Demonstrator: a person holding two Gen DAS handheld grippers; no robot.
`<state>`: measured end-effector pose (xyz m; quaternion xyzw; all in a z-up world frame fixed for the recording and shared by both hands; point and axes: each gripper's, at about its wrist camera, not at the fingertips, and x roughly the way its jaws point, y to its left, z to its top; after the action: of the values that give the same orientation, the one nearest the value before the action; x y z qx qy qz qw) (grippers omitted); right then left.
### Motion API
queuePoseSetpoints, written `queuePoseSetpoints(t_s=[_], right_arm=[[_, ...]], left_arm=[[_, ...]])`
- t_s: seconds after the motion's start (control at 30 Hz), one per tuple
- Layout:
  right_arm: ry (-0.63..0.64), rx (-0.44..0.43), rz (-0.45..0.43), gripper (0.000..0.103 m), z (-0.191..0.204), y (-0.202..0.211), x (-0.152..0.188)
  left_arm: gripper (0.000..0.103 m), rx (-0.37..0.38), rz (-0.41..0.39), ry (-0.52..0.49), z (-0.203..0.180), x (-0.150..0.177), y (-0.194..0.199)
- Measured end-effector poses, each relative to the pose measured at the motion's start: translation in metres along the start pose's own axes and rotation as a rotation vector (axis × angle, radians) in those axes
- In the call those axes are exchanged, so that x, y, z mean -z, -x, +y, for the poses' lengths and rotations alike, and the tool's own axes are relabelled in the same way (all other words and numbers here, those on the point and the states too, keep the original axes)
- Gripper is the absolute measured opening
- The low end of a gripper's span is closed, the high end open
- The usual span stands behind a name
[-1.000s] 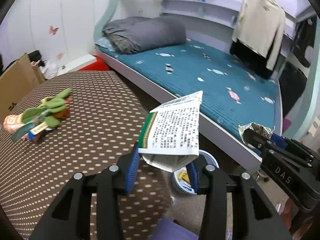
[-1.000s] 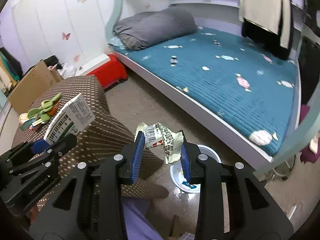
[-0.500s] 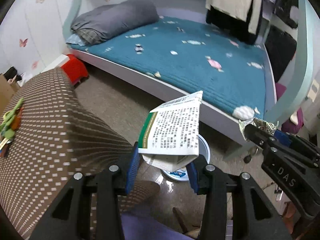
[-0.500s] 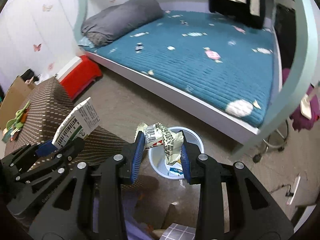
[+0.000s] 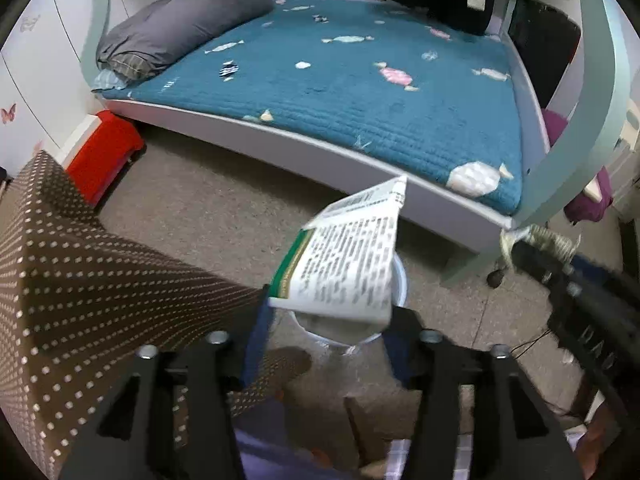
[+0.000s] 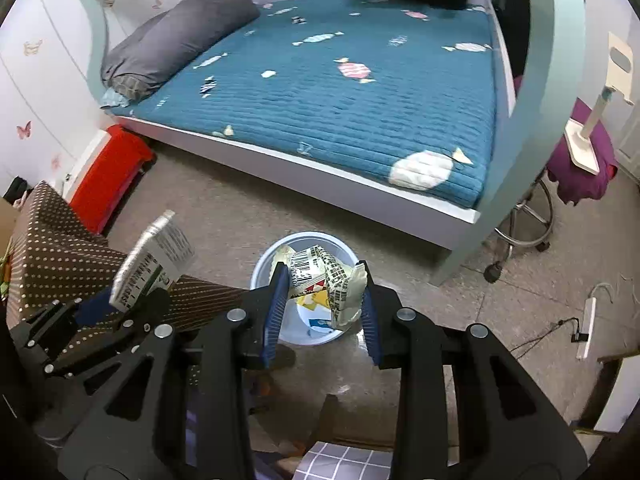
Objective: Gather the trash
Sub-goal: 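Open both tools to drop the packet and wrapper into the bin, then move both open tools back from the bin to the table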
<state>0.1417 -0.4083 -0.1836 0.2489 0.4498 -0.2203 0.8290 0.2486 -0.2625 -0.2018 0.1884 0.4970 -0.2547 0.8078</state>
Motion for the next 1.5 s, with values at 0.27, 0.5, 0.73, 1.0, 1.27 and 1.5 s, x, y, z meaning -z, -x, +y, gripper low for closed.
queuePoseSetpoints(t_s=[0.27, 0.5, 0.73, 1.0, 1.27, 1.5], right_arm=[[-0.005, 0.009, 0.013, 0.034, 0.001, -0.006, -0.003], [0.096, -0.015, 0.044, 0.034, 0.043, -0.021, -0.013], [0.211, 0.029, -0.003, 0.09, 0.075, -0.017, -0.024], [0.197, 0.038, 0.036, 0.09, 0.064, -0.022, -0.017], [0.187, 0.045, 0.018, 0.09, 0.061, -0.007, -0.011], [0.187, 0.037, -0.031, 0.09, 0.061, 0.018, -0.011]], left_arm=[[0.074, 0.003, -0.011, 0.061, 0.02, -0.007, -0.001], [0.074, -0.043, -0.012, 0.099, 0.056, 0.0, 0.003], [0.072, -0.066, -0.014, 0.145, 0.084, 0.001, 0.007], [0.072, -0.055, -0.005, 0.131, 0.079, 0.003, 0.005], [0.072, -0.054, -0.025, 0.116, 0.071, 0.004, 0.015], [0.073, -0.052, -0.067, 0.109, 0.071, 0.007, 0.039]])
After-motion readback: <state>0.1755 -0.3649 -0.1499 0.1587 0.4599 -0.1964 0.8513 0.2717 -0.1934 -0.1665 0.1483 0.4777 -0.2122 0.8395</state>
